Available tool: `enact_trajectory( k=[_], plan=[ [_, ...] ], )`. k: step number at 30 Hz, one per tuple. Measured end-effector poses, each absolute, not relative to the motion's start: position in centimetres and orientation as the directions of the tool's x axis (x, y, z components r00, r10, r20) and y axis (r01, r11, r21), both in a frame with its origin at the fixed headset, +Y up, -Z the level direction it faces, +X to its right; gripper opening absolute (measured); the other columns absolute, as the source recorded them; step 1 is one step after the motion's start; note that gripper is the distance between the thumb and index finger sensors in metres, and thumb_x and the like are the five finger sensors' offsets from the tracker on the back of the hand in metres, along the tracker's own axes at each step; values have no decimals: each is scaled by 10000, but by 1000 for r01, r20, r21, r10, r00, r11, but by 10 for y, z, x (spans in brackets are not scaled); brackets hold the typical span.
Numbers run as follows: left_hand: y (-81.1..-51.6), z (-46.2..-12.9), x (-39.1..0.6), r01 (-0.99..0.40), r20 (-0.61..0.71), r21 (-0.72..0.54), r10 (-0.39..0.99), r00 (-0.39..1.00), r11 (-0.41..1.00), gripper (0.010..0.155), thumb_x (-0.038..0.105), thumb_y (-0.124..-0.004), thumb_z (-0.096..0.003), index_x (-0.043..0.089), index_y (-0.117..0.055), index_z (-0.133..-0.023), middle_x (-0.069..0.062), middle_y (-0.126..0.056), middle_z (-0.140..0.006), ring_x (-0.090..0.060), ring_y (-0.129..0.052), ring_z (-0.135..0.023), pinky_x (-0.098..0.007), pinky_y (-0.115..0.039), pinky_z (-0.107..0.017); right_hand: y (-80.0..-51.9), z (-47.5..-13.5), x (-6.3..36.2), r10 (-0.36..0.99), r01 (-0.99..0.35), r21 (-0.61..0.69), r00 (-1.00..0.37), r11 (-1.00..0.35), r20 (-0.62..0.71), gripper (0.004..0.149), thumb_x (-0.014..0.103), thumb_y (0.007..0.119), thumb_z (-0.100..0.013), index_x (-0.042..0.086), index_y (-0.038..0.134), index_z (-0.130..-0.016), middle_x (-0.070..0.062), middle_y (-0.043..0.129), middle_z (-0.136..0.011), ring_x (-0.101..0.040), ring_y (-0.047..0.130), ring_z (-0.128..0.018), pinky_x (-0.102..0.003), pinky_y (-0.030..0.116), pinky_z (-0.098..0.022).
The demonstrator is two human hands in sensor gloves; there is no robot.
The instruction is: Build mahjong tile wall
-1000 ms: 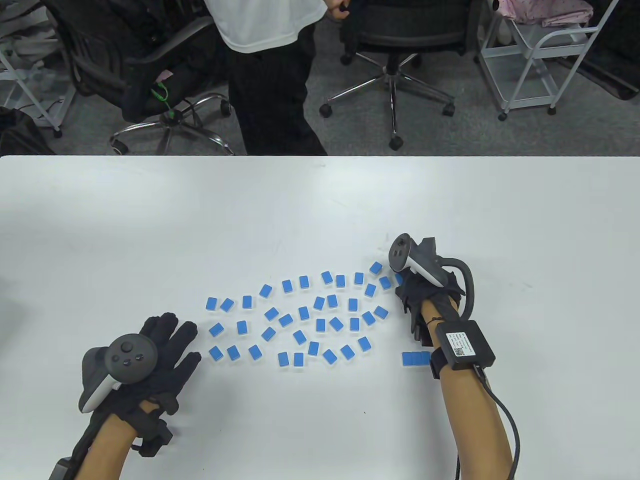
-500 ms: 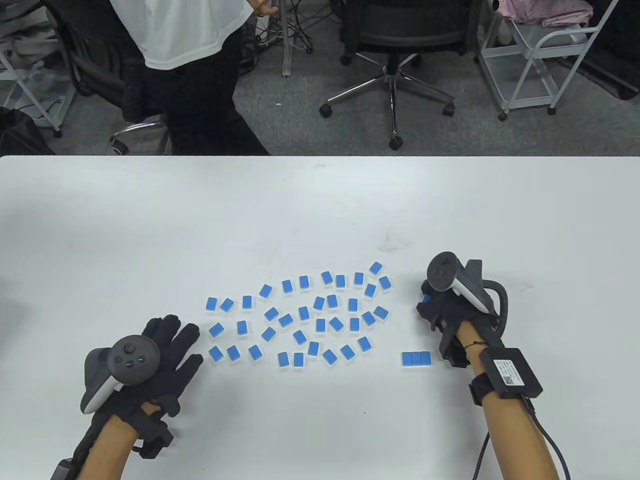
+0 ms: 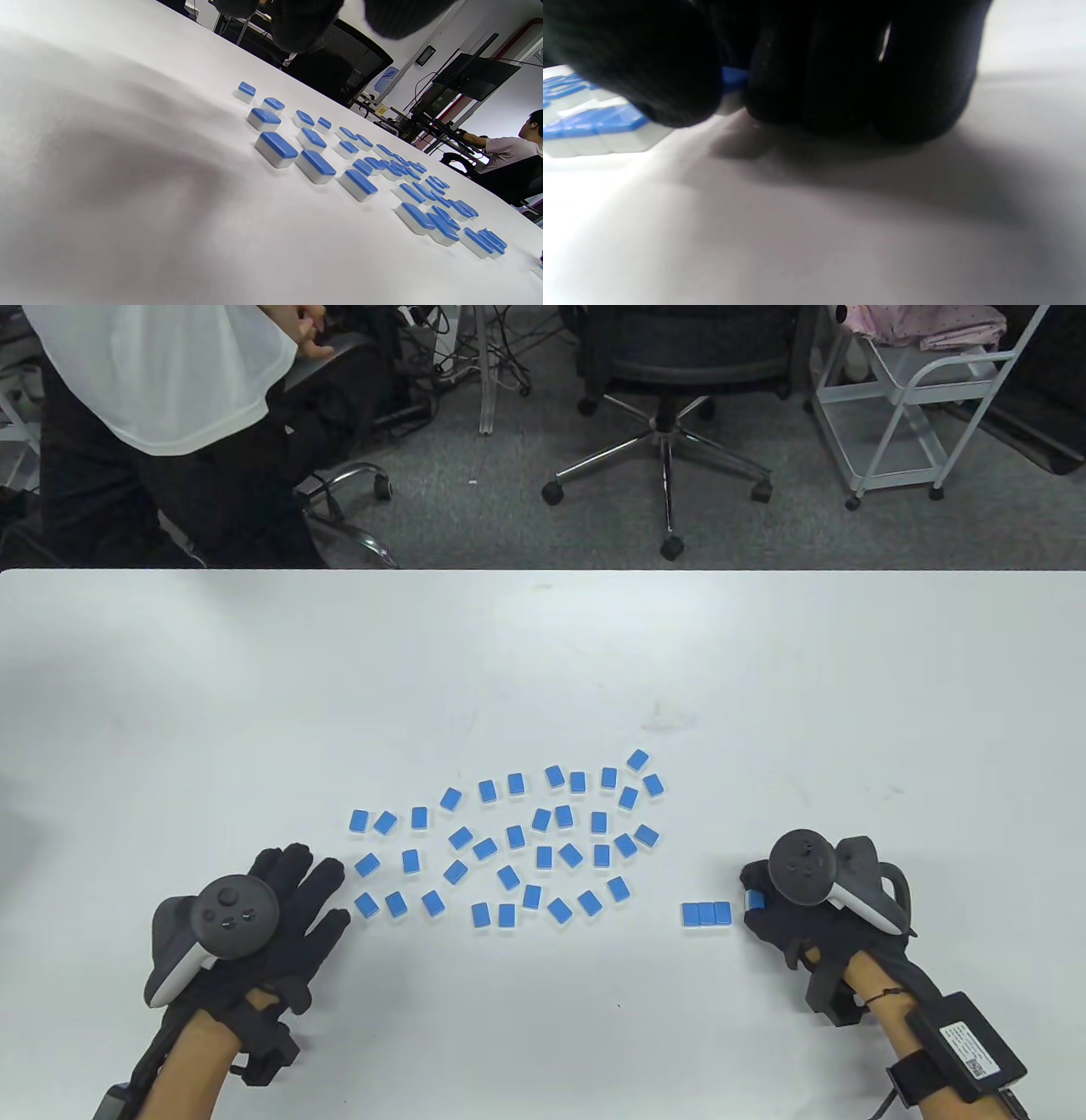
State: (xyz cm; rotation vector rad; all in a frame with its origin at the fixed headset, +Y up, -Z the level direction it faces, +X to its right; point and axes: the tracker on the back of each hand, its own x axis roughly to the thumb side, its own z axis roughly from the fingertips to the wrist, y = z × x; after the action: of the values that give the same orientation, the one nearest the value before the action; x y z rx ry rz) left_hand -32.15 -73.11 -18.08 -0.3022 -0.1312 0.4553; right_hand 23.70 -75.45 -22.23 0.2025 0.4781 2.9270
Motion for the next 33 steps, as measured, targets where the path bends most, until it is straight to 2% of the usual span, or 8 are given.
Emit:
enact_trajectory(
  k=[13, 33],
  plan=[
    [-731, -181, -324, -418, 40, -332, 456, 889, 845, 679, 596, -572, -509, 335, -461, -1125, -33, -226, -1205, -343, -150, -1116, -670, -171, -753, -757, -214, 219, 88, -27, 264, -971, -964, 220, 590, 432, 907, -338, 227, 726, -861, -29, 909, -710, -241, 964, -523, -522, 868, -439],
    [-731, -181, -325, -420, 38, -337, 458, 888, 843, 682, 596, -568, -508, 331, -461, -1128, -35, -234, -1206, -348, -160, -1118, -669, -183, -757, -758, -211, 216, 79, -14, 256, -966, -967, 247, 593, 432, 893, -339, 239, 716, -871, -28, 897, -727, -253, 950, -545, -539, 843, -477]
  ],
)
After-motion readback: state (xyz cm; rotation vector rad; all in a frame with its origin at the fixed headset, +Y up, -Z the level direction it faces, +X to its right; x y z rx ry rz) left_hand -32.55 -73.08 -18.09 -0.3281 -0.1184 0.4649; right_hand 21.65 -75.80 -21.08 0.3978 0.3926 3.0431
